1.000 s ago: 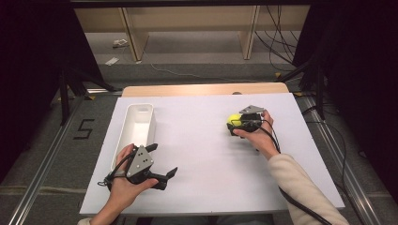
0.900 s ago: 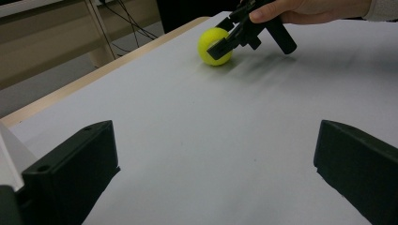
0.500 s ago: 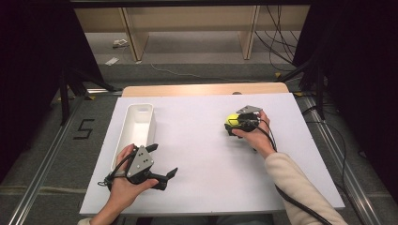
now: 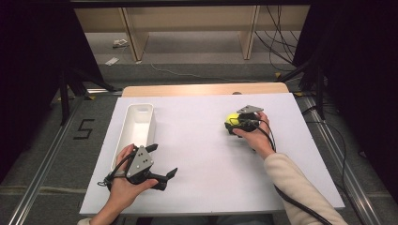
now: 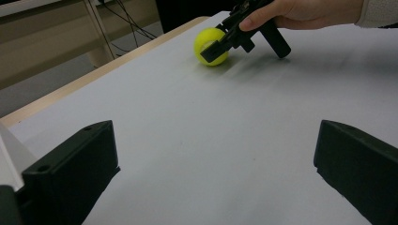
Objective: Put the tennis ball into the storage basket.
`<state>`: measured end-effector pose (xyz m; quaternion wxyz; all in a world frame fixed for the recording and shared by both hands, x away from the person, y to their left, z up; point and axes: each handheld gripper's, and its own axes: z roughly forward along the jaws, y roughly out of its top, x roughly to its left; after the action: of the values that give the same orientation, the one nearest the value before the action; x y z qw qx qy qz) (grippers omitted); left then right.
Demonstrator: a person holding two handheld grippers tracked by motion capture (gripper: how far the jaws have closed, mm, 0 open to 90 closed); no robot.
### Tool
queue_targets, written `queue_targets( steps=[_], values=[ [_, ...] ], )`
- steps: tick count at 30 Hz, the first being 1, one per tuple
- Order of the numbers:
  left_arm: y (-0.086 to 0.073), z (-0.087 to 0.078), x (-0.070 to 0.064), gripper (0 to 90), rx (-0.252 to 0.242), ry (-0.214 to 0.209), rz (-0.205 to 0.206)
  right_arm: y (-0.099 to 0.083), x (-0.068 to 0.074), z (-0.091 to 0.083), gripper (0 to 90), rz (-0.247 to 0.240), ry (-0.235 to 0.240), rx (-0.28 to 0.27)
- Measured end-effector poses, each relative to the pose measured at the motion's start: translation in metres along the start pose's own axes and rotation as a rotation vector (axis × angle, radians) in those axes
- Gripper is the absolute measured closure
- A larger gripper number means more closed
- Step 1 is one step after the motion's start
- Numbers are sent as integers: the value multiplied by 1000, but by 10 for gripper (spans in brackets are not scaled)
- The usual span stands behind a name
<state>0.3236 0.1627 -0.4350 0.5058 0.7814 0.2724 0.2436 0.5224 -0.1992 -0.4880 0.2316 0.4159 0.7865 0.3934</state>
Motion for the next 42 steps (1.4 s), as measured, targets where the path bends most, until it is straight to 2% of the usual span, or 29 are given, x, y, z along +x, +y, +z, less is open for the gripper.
queue_targets(
  steps=[13,29,42],
  values=[
    [0,-1,0,0,-1,0,-1,5,0,-7,257,11,13,-23],
    [0,-1,0,0,-2,2,3,15,4,-15,258,-8,24,-61],
    [0,0,-1,0,-2,-2,6,22,13,-21,258,-19,39,-81]
  ],
)
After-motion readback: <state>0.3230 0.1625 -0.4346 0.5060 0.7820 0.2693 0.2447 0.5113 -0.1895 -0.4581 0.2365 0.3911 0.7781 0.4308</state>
